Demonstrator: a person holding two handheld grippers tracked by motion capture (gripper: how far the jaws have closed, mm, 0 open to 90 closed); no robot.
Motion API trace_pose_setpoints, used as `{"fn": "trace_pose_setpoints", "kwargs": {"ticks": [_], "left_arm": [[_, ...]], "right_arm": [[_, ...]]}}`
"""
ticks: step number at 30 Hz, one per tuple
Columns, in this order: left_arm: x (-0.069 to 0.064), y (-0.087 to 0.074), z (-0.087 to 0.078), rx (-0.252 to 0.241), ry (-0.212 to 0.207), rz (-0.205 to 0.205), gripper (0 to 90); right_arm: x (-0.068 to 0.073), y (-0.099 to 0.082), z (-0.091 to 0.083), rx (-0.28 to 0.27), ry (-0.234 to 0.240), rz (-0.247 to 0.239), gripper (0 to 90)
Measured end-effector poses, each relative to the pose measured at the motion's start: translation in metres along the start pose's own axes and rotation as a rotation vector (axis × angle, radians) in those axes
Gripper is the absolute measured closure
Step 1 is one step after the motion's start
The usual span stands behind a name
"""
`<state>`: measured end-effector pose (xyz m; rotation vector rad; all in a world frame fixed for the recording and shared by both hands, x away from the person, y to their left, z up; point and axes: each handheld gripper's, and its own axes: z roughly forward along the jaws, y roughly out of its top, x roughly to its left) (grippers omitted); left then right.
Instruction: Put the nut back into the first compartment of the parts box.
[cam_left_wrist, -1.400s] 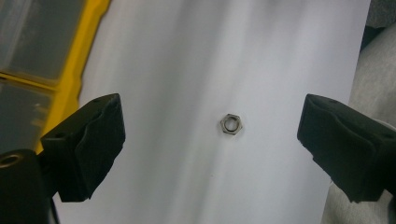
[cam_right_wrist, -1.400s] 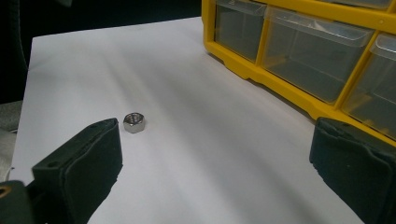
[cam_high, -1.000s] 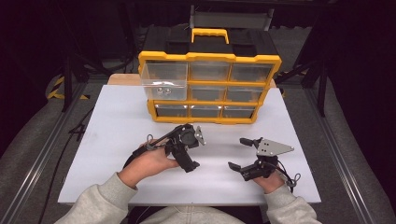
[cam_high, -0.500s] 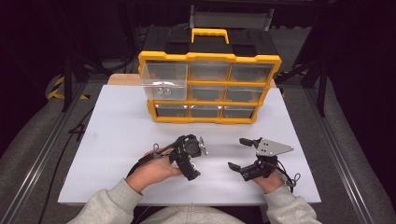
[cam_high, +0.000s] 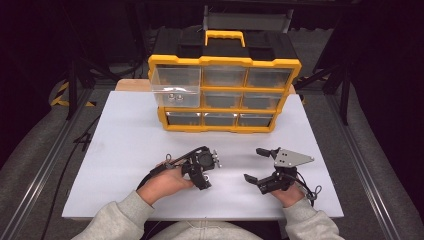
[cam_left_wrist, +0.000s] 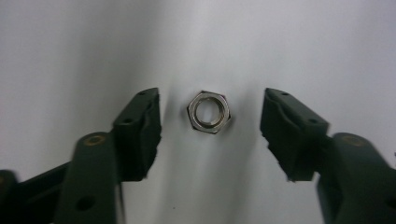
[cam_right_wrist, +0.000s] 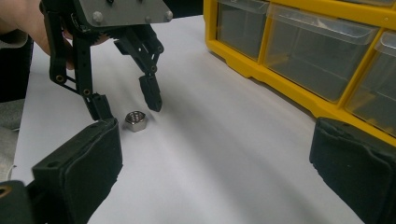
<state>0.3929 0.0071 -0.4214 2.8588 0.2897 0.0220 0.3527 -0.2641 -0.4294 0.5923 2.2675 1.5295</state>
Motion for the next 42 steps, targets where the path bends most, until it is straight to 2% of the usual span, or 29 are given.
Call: {"fn": "trace_pose_setpoints", "kwargs": {"ticks": [3, 5, 6, 9, 12, 13, 15, 17, 18, 23, 27, 29, 36, 38, 42], "left_arm": [[-0.002, 0.002, 0.002, 0.031, 0.018, 0.025, 56.1], [-0.002, 0.002, 0.002, 0.031, 0.016, 0.019, 63.2], [0.0, 0.001, 0.003, 0.017, 0.012, 0.002, 66.7], [0.0, 0.001, 0.002, 0.022, 0.01, -0.004, 69.3], [0.0, 0.002, 0.0, 0.036, 0.021, 0.012, 69.5], [0.0, 0.001, -0.001, 0.022, 0.016, 0.001, 69.5], [-0.001, 0.001, -0.006, 0.007, 0.015, 0.006, 69.5], [-0.001, 0.001, -0.01, 0.017, 0.014, 0.009, 69.5], [-0.001, 0.001, -0.012, 0.001, 0.016, 0.012, 69.5], [-0.004, 0.003, -0.032, -0.006, 0.01, 0.028, 69.5], [-0.006, 0.005, -0.055, -0.016, 0.025, 0.043, 69.5], [-0.006, 0.006, -0.061, -0.021, 0.028, 0.038, 69.5], [-0.003, 0.013, -0.103, -0.031, 0.046, 0.047, 69.5], [-0.003, 0.014, -0.107, -0.04, 0.048, 0.046, 69.5], [-0.004, 0.019, -0.13, -0.037, 0.063, 0.061, 69.4]], "right_arm": [[0.0, 0.0, 0.0, -0.001, 0.001, 0.0, 2.8], [0.0, 0.0, 0.0, -0.001, 0.001, 0.002, 2.8], [0.0, 0.0, 0.0, 0.001, -0.003, 0.0, 2.8], [0.0, 0.0, 0.0, -0.001, -0.002, -0.001, 2.8], [0.0, 0.0, 0.0, -0.002, 0.0, 0.001, 2.8], [0.0, 0.0, 0.0, -0.002, 0.0, 0.001, 2.8], [0.0, 0.0, 0.0, 0.0, 0.001, 0.001, 2.8], [0.0, 0.0, 0.0, 0.001, 0.001, 0.0, 2.8], [0.0, 0.0, 0.0, 0.0, 0.001, 0.0, 2.8], [0.0, 0.0, 0.0, 0.001, -0.004, -0.001, 2.8], [0.0, 0.0, 0.0, -0.002, -0.003, 0.0, 2.8], [0.0, 0.0, 0.0, -0.002, -0.003, 0.001, 2.8], [0.0, 0.0, 0.0, -0.004, -0.002, 0.001, 2.8], [0.0, 0.0, 0.0, -0.004, -0.002, 0.0, 2.8], [0.0, 0.0, -0.001, -0.003, -0.004, 0.002, 2.8]]}}
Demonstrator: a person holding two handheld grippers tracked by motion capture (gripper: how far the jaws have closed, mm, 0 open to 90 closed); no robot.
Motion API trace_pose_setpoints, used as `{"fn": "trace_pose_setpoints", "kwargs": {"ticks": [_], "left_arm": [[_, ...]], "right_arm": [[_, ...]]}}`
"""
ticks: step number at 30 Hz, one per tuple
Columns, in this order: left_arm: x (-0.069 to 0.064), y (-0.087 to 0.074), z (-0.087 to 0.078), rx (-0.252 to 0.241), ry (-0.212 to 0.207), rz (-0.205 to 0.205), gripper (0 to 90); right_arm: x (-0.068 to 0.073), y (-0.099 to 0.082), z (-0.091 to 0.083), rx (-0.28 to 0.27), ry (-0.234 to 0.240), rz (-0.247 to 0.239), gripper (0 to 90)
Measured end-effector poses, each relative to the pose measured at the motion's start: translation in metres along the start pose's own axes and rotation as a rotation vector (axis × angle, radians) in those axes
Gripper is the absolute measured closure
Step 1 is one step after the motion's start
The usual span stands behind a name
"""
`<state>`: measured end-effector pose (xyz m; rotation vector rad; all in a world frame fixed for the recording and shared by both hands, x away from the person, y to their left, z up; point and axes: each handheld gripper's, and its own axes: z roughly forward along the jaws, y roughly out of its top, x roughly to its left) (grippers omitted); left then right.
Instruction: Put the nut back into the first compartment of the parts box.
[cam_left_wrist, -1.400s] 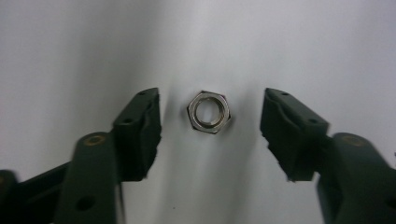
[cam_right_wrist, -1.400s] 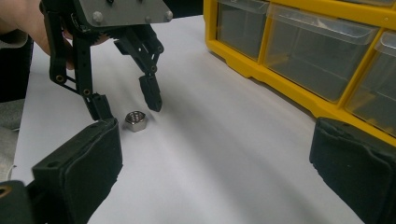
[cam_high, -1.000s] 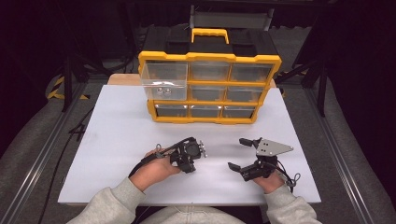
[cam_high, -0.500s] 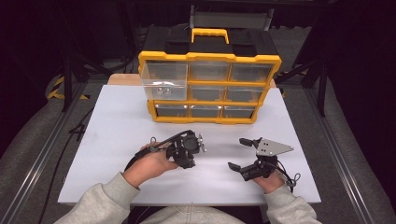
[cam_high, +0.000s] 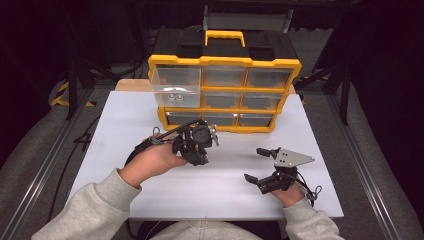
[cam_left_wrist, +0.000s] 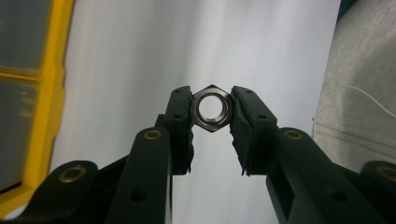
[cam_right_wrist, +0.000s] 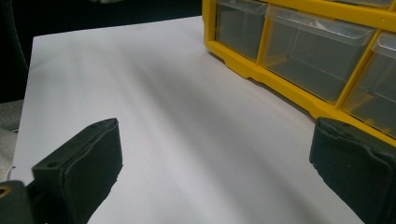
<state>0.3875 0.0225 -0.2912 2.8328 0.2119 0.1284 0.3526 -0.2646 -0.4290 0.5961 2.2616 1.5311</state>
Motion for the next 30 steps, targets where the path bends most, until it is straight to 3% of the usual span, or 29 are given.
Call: {"fn": "trace_pose_setpoints", "kwargs": {"ticks": [4, 14, 19, 21, 24, 30], "left_arm": [[0.002, 0.004, -0.025, -0.006, 0.017, 0.007, 69.4], [0.006, 0.014, -0.063, -0.014, 0.011, 0.028, 69.3], [0.009, 0.023, -0.086, -0.014, 0.034, 0.03, 69.3], [0.011, 0.024, -0.093, -0.021, 0.045, 0.026, 69.4], [0.018, 0.026, -0.119, -0.044, 0.065, 0.006, 69.4], [0.028, 0.025, -0.147, -0.07, 0.105, -0.026, 69.4]], "right_arm": [[0.0, 0.0, 0.0, 0.001, -0.001, 0.0, 2.8], [-0.001, 0.0, -0.002, -0.015, -0.011, 0.004, 2.7], [-0.002, 0.0, -0.002, -0.02, -0.007, 0.012, 2.4], [-0.001, 0.0, -0.002, -0.021, -0.003, 0.01, 2.4], [-0.001, 0.0, -0.002, -0.022, -0.004, 0.01, 2.4], [-0.001, 0.0, -0.002, -0.02, -0.002, 0.011, 2.4]]}}
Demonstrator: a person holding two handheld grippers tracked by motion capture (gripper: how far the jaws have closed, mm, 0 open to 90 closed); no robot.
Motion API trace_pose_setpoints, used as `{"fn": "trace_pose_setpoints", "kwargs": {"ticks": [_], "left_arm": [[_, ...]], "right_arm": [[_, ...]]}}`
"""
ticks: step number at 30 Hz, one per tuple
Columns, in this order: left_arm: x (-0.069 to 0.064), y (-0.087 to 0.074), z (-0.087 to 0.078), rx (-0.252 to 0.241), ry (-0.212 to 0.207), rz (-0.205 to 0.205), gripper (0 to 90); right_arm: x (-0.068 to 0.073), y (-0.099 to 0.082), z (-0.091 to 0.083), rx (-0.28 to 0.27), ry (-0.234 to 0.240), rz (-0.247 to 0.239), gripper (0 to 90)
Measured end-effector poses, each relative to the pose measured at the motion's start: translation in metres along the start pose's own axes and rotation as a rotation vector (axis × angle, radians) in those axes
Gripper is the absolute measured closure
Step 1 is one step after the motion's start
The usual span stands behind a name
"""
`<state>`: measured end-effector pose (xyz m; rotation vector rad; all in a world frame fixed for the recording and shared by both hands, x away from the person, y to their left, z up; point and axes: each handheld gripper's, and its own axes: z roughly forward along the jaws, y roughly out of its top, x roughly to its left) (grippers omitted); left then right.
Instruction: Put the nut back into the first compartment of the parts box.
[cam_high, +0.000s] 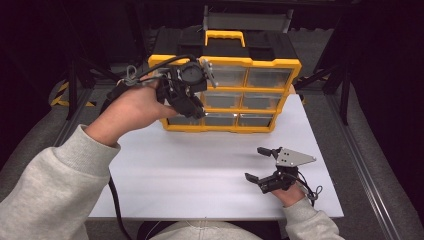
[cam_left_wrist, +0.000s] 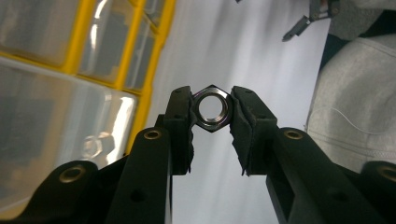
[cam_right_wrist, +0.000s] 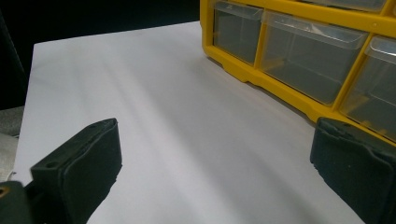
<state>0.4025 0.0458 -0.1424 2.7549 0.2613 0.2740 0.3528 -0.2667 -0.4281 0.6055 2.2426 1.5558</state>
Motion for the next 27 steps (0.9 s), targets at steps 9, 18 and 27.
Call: {"fn": "trace_pose_setpoints", "kwargs": {"ticks": [9, 18, 27], "left_arm": [[0.024, -0.007, -0.031, -0.047, 0.079, -0.081, 69.4], [0.049, -0.014, -0.041, -0.042, 0.146, -0.162, 69.4], [0.075, -0.023, -0.033, -0.013, 0.171, -0.23, 69.4]], "right_arm": [[0.0, 0.0, -0.001, -0.003, 0.003, 0.004, 2.4], [0.001, 0.0, -0.001, 0.001, 0.003, 0.009, 2.4], [0.001, 0.0, -0.001, 0.007, 0.007, 0.006, 2.4]]}}
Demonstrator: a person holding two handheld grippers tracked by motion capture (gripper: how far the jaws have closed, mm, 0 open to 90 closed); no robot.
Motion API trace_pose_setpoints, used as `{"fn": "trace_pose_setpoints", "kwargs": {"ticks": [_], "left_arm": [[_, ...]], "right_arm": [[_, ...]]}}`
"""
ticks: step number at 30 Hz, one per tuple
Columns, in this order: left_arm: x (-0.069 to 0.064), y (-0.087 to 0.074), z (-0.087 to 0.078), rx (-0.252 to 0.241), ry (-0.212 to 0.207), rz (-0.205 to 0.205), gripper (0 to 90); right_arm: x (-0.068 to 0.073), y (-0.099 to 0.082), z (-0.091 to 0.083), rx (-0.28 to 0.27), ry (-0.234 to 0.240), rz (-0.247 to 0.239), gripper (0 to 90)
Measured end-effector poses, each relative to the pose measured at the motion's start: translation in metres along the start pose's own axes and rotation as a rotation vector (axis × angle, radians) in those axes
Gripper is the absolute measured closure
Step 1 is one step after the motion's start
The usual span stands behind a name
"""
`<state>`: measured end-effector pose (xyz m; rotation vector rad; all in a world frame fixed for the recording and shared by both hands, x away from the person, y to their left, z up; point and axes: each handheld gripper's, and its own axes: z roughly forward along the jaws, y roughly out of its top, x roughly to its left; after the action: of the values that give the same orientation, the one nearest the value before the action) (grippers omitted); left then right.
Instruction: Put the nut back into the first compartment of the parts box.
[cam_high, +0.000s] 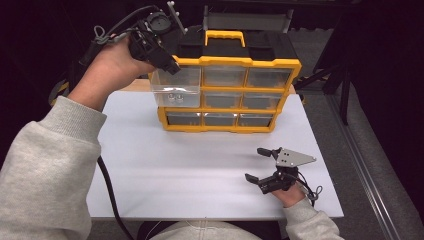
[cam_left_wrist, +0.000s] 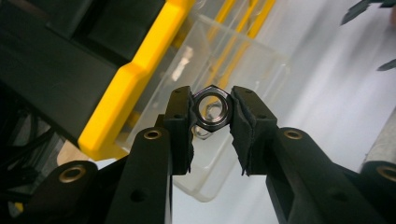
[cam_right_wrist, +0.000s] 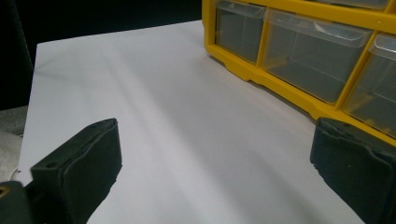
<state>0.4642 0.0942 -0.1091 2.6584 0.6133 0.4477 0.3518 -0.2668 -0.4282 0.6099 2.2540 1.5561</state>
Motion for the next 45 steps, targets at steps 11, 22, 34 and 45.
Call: {"fn": "trace_pose_setpoints", "kwargs": {"ticks": [11, 22, 34, 45], "left_arm": [[0.017, -0.003, 0.025, 0.048, -0.014, -0.041, 69.4], [0.027, -0.008, 0.053, 0.09, -0.093, -0.043, 69.4], [0.026, -0.006, 0.074, 0.184, -0.142, -0.026, 69.2], [0.027, -0.004, 0.083, 0.229, -0.126, -0.029, 69.2]], "right_arm": [[0.0, 0.0, 0.0, 0.003, 0.005, 0.0, 2.4], [-0.001, 0.0, 0.0, 0.007, 0.006, 0.0, 2.4], [-0.002, -0.001, 0.001, 0.014, 0.009, 0.0, 2.4], [-0.002, -0.001, 0.001, 0.01, 0.009, 0.002, 2.4]]}}
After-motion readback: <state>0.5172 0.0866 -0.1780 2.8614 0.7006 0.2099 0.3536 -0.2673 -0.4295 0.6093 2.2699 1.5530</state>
